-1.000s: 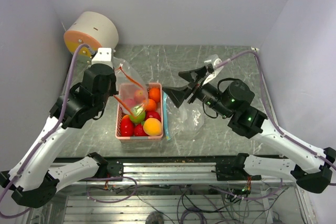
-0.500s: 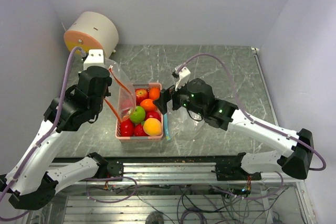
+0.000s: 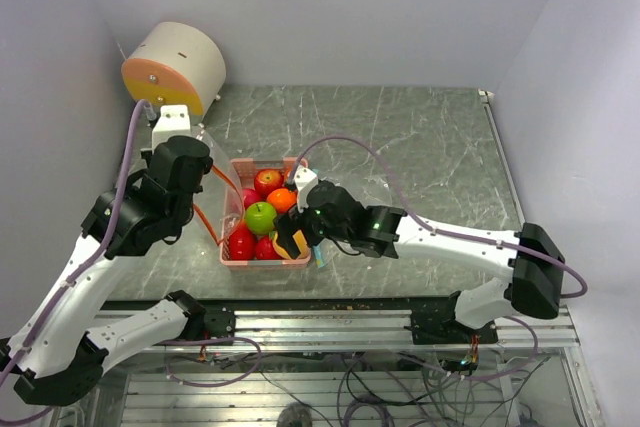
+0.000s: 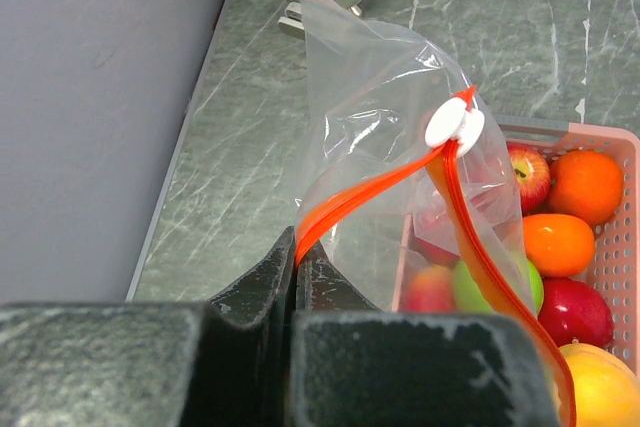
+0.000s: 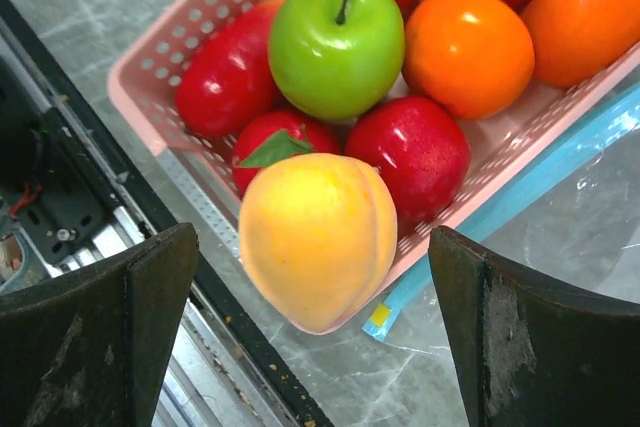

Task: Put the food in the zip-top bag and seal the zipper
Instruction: Pick up the fake fruit from the bin, then place the fake fruit in the zipper food storage bag.

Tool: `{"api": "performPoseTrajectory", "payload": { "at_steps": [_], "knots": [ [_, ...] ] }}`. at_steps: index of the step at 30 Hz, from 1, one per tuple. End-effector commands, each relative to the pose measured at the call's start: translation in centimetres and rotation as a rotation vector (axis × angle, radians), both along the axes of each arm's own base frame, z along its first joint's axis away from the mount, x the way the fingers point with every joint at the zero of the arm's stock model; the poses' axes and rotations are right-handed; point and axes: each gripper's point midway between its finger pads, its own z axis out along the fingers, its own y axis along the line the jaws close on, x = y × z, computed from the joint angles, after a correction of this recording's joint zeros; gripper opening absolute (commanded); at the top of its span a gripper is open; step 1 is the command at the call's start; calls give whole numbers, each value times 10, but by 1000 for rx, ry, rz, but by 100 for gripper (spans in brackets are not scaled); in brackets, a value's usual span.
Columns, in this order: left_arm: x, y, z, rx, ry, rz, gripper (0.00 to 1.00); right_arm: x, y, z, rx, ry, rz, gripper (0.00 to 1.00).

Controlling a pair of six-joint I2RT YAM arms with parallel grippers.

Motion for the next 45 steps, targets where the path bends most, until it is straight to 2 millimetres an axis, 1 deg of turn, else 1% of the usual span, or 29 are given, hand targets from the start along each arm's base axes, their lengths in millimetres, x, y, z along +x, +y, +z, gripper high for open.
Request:
{"api": "performPoseTrajectory", "payload": {
  "at_steps": [1, 8, 11, 14, 17, 20, 22, 24, 26, 27, 31, 34, 37, 38, 40, 43, 45],
  "knots": [
    [-7, 10, 1, 1, -14, 31, 7, 2, -4, -27, -71, 39, -41, 100],
    [-10, 12, -1, -3, -18, 27, 7, -7, 8, -50, -116, 79, 1, 100],
    [-9, 11, -3, 1, -11, 25, 7, -11, 7, -58, -137, 87, 3, 100],
    [-9, 11, -3, 2, -12, 25, 7, -11, 5, -63, -145, 87, -10, 99],
    [-9, 11, -1, 0, -13, 23, 7, -9, 4, -66, -151, 82, -18, 88],
    [-9, 11, 0, -3, -15, 23, 7, -5, 4, -65, -158, 70, -35, 69],
    [-10, 11, 2, -5, -16, 23, 7, -1, 3, -58, -153, 52, -51, 59],
    [-9, 11, 7, -7, -20, 20, 7, 4, 2, -45, -135, 23, -71, 51],
    [-9, 10, 13, -14, -29, 11, 7, 10, -1, -26, -104, -17, -94, 47],
    [-8, 7, 16, -23, -34, 0, 7, 12, -4, -9, -73, -44, -111, 46],
    [-5, -7, 33, -82, -63, -72, 7, 18, -18, 44, 43, -128, -162, 45],
    [-1, -24, 46, -143, -91, -147, 7, 20, -36, 82, 112, -190, -200, 46],
    [3, -48, 56, -224, -111, -247, 7, 23, -63, 111, 157, -250, -267, 45],
    [6, -59, 59, -260, -126, -287, 7, 23, -73, 121, 177, -267, -290, 45],
    [10, -83, 60, -333, -131, -372, 7, 21, -93, 144, 235, -303, -326, 45],
    [17, -117, 54, -427, -127, -478, 7, 13, -109, 174, 320, -338, -311, 45],
    [25, -139, 41, -480, -109, -526, 7, 3, -111, 191, 372, -359, -256, 45]
  ]
}}
